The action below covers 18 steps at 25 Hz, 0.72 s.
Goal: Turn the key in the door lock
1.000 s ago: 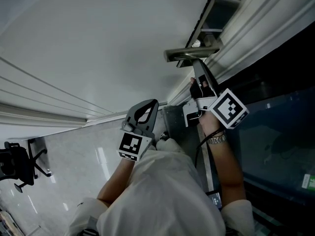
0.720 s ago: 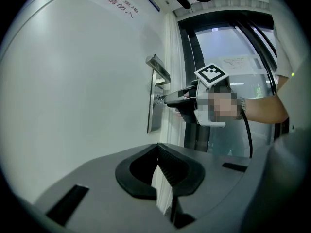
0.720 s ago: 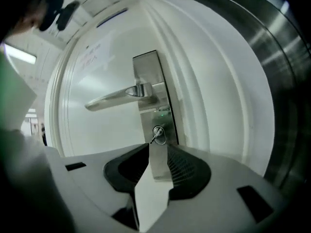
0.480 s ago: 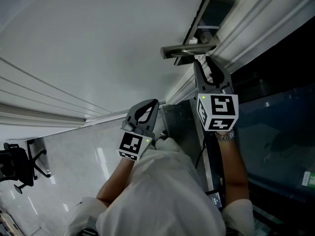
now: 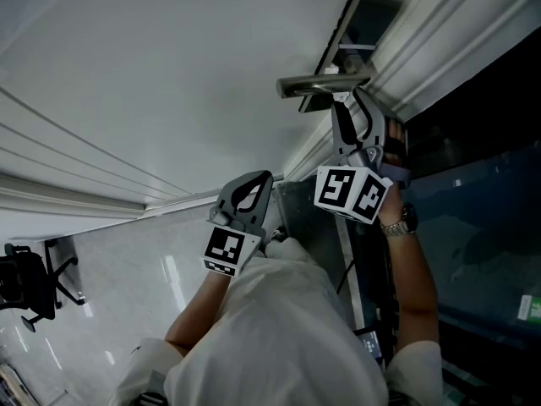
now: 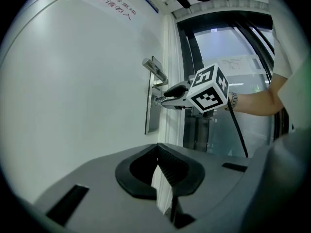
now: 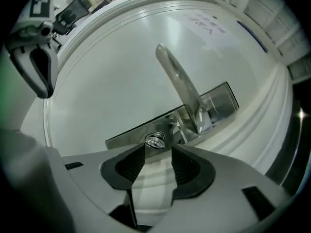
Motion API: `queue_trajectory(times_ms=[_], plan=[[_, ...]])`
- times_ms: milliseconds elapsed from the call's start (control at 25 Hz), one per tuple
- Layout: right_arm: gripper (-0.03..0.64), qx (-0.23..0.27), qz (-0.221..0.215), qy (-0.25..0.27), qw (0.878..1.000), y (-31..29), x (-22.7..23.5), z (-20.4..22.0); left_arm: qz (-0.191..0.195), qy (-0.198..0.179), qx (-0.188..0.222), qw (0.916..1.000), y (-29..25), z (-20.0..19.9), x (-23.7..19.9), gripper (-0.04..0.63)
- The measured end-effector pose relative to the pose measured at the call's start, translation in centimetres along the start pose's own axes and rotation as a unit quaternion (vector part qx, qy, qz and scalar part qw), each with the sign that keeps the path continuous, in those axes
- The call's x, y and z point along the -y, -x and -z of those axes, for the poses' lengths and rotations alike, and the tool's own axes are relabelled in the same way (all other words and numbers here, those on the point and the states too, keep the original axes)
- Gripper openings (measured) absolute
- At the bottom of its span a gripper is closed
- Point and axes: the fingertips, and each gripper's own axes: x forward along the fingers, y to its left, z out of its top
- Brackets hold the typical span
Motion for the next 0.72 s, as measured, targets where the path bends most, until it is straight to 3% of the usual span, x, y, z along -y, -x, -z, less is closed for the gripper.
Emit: queue_trajectory(times_ms=[160,400,720], plan=[[0.147,0.002,0.012,0.089,0.996,-0.3,-0.1,-0.7,0.001,-0.002,0.002,1.0000,-0.1,-0.2,0.2,0.006],[0.146,0.002,0.019,0.160,0.987,-0.8,-0.6,-1.2,0.000,-0.001,0.000,1.0000,0.0,-0.1,0.0,0.006],[0.098,0.006,0.032,0.169,0.985,-1.2,-0.7,-1.1,-0.005,0.002,-0.003,1.0000,0.0,0.2,-0.6,0.006]])
